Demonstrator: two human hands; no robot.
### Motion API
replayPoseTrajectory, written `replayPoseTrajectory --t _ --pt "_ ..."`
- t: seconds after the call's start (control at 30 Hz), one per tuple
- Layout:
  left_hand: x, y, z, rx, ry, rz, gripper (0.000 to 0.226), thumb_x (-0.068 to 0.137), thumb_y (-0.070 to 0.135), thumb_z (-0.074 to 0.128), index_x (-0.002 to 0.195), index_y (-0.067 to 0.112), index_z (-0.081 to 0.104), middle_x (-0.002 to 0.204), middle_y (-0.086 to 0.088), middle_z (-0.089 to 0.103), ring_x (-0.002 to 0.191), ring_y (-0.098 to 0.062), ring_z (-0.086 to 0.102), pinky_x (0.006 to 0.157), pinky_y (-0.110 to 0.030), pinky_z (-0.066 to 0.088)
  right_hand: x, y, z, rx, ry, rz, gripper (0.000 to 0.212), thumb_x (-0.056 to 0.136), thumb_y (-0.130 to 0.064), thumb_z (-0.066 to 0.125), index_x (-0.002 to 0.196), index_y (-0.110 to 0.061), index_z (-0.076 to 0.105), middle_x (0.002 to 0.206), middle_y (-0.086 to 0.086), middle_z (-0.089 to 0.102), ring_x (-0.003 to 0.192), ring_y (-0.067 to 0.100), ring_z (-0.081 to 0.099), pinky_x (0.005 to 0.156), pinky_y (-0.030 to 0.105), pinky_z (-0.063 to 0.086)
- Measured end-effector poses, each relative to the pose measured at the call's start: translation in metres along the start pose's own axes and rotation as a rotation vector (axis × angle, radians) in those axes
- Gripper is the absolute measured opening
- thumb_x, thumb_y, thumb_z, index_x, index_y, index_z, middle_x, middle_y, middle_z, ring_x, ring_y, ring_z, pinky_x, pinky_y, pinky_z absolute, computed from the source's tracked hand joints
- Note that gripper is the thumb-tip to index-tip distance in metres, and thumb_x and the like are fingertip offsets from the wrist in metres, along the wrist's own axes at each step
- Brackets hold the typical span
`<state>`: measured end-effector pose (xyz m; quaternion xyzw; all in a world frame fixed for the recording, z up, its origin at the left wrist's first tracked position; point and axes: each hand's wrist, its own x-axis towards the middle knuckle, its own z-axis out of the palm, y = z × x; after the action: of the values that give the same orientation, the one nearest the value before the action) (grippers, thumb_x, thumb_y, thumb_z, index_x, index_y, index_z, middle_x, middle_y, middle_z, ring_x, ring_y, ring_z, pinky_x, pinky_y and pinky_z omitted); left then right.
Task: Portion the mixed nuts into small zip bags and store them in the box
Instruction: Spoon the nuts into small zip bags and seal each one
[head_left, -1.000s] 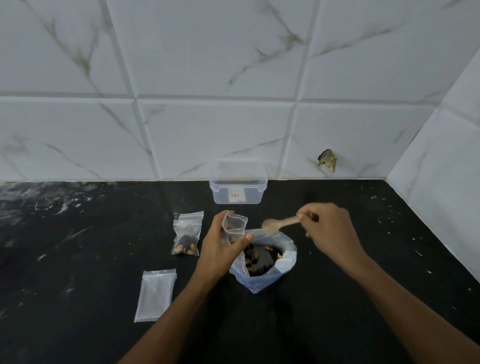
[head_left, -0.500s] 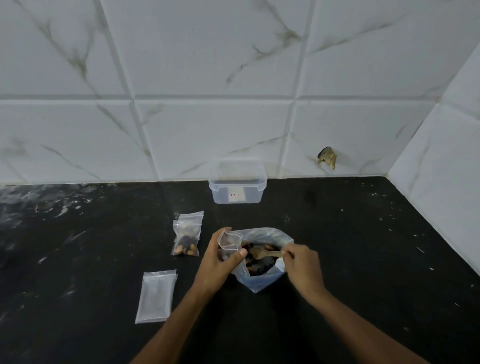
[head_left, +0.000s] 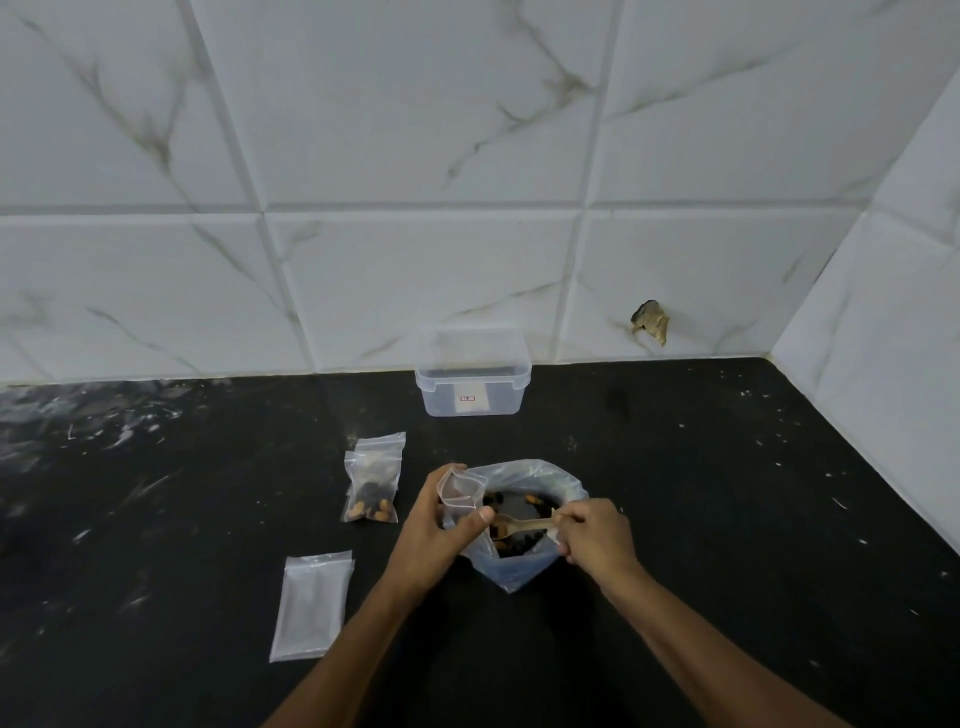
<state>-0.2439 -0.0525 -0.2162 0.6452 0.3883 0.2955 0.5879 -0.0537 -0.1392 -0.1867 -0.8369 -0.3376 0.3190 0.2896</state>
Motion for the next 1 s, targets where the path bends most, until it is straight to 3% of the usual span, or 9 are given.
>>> replayPoseTrajectory --t 0.07,0.17,0.33,0.47,0.7,1.0 --pt "0.0 0.001 0.0 0.013 0.004 -0.002 0.067 0.072 0.049 0.079 0.131 0.039 0.048 0.125 0.008 0.065 0.117 -0.009 0.062 0.102 -0.042 0.051 -0.004 -0.001 0.002 -0.122 0.018 -0.131 0.02 0.094 -0.011 0.055 0.088 -0.013 0.073 0.074 0.001 0.068 0.069 0.011 0.066 0.067 0.031 0.059" --pt "0.001 0.001 0.001 0.035 -0.003 0.002 0.066 0.074 0.048 0.08 0.132 0.036 0.049 0.124 0.005 0.066 0.117 -0.012 0.063 0.102 -0.045 0.051 -0.007 -0.005 0.01 -0.131 -0.03 -0.151 0.021 0.095 -0.011 0.054 0.085 -0.012 0.073 0.073 0.003 0.068 0.07 0.013 0.067 0.069 0.033 0.059" --pt "-0.001 0.004 -0.001 0.035 -0.015 -0.004 0.068 0.075 0.045 0.079 0.134 0.033 0.048 0.123 0.007 0.066 0.116 -0.009 0.063 0.1 -0.039 0.053 -0.002 -0.003 0.009 0.032 -0.037 0.027 0.022 0.094 -0.007 0.052 0.089 -0.015 0.072 0.076 0.004 0.068 0.07 0.012 0.065 0.067 0.026 0.056" --pt "-0.003 0.003 -0.005 0.015 -0.012 -0.023 0.062 0.082 0.031 0.078 0.135 0.033 0.047 0.125 0.008 0.065 0.116 -0.007 0.062 0.094 -0.029 0.055 0.001 0.001 -0.003 0.084 -0.006 0.096 0.023 0.092 -0.003 0.052 0.086 -0.013 0.072 0.078 0.006 0.068 0.068 0.012 0.063 0.059 0.023 0.051" --pt "-0.005 0.014 -0.007 0.058 0.091 0.01 0.061 0.08 0.034 0.079 0.133 0.034 0.048 0.12 0.014 0.064 0.109 0.003 0.062 0.091 -0.026 0.054 0.002 0.008 -0.038 0.302 0.004 0.216 0.018 0.093 -0.002 0.053 0.094 -0.008 0.07 0.077 0.012 0.066 0.063 0.015 0.058 0.056 0.023 0.048" --pt "0.003 0.033 0.005 0.187 0.152 0.102 0.059 0.08 0.035 0.08 0.128 0.038 0.046 0.114 0.02 0.062 0.105 0.01 0.059 0.087 -0.018 0.049 -0.02 -0.052 -0.092 0.467 -0.022 0.048 0.016 0.095 -0.003 0.054 0.097 -0.005 0.07 0.078 0.011 0.064 0.064 0.014 0.057 0.057 0.025 0.048"
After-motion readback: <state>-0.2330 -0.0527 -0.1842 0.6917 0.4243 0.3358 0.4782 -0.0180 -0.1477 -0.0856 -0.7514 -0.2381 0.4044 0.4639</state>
